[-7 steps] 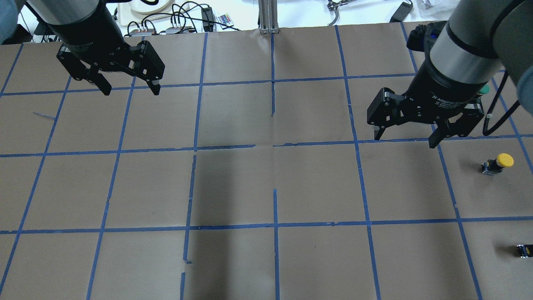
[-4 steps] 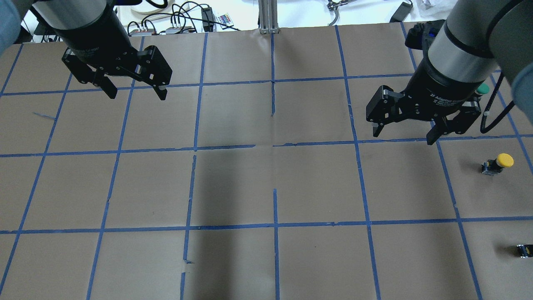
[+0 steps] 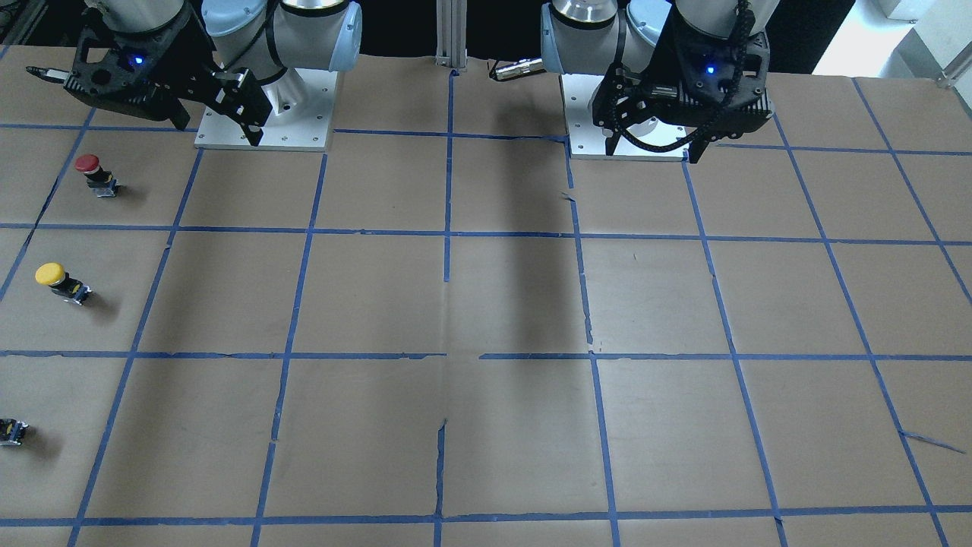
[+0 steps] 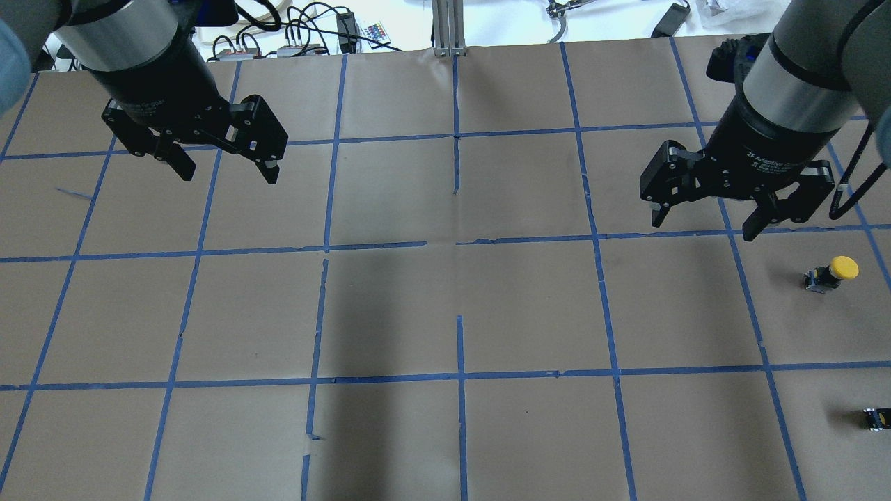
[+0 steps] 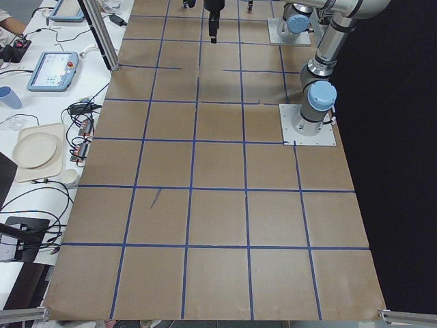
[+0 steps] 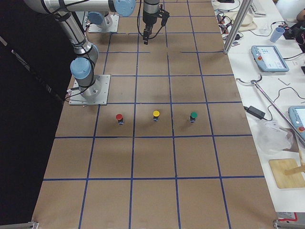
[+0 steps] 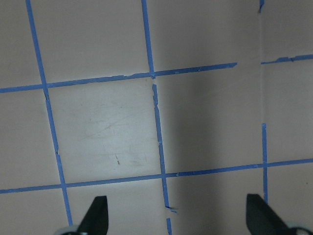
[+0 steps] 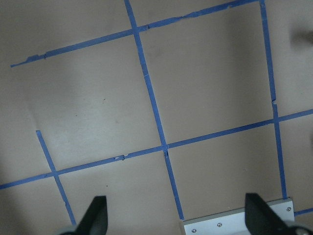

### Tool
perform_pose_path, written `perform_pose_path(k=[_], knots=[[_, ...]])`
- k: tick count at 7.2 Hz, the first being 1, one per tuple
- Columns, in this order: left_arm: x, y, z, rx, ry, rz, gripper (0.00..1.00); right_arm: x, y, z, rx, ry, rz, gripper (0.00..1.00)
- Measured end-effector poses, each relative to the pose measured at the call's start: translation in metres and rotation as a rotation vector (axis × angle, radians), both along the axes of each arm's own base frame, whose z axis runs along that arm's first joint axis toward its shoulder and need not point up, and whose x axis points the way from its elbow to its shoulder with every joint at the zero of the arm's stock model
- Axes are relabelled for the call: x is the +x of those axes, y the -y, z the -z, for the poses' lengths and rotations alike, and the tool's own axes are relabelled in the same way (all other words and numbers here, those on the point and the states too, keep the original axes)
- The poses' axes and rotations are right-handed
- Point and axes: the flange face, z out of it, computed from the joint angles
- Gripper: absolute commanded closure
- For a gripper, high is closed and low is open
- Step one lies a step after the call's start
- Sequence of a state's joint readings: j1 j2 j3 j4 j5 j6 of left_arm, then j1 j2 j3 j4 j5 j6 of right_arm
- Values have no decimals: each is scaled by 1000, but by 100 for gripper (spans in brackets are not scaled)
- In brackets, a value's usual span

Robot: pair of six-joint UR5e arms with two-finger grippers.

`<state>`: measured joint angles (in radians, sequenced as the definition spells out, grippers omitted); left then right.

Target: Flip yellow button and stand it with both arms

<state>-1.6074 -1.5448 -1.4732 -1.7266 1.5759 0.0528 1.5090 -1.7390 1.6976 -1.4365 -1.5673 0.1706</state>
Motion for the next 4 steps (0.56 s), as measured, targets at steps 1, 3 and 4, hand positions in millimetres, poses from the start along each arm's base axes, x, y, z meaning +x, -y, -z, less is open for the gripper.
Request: perform_pose_path(k=[1,3,4], knots=[[2,4,-2,-12,0,0,0,2,-1,-1,-6,-1,-14,0],[5,9,-3,-39,-1,15,0,5,-2,-4,-16,4,-45,0],[5,9,-3,-44,0,20,0,5,-2,-5,-18,5,-54,0]])
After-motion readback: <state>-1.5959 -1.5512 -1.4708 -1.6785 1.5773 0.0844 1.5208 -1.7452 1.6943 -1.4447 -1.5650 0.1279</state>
